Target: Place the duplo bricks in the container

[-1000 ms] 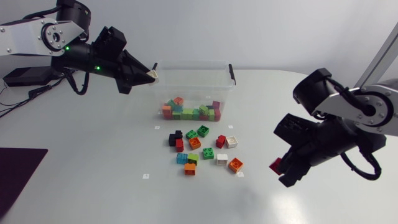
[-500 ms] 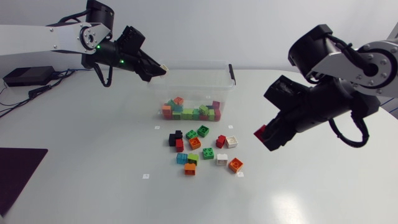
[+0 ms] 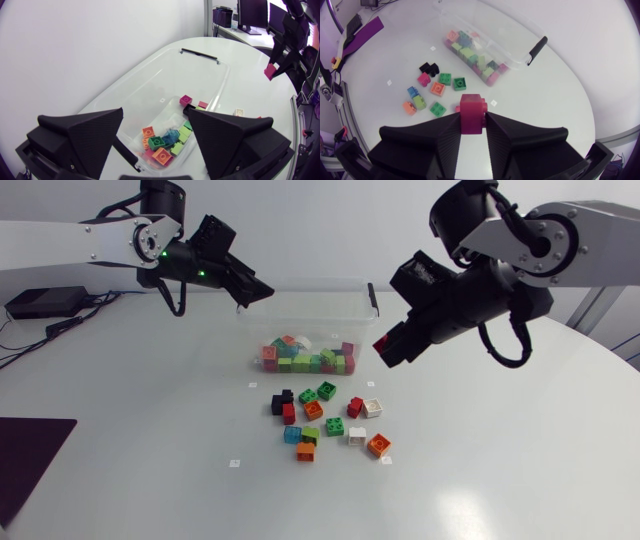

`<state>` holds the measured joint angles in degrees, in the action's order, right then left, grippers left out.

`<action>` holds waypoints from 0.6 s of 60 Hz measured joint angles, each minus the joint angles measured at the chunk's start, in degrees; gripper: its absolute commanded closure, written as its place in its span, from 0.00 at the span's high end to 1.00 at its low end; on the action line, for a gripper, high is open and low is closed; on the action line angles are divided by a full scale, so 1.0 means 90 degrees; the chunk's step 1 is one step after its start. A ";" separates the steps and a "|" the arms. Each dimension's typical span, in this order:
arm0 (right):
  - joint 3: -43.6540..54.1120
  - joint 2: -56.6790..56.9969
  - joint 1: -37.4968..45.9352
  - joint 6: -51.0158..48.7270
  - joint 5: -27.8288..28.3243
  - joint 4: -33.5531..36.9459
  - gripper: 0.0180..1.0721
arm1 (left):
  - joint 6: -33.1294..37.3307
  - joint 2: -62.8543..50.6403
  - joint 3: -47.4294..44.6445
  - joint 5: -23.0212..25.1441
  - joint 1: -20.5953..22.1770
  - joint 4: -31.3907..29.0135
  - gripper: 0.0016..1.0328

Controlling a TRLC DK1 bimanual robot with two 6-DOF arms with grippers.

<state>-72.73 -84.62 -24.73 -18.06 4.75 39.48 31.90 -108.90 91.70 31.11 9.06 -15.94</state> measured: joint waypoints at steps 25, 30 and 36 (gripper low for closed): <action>-0.1275 -0.1110 0.0080 0.0206 0.0138 -0.0617 0.28 | 0.1520 0.1729 -0.1889 0.0226 -0.0075 -0.0704 0.94; -0.1484 -0.1370 0.0097 0.0262 0.0136 -0.0753 0.28 | 0.1926 0.1761 -0.2324 0.0223 -0.0046 -0.0782 0.94; -0.1700 -0.1600 0.0100 0.0328 0.0138 -0.0840 0.28 | 0.2397 0.1761 -0.2827 0.0226 0.0032 -0.0840 0.94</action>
<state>-88.03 -99.02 -23.83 -15.11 6.00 31.92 53.47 -93.06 66.26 33.15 9.34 -23.51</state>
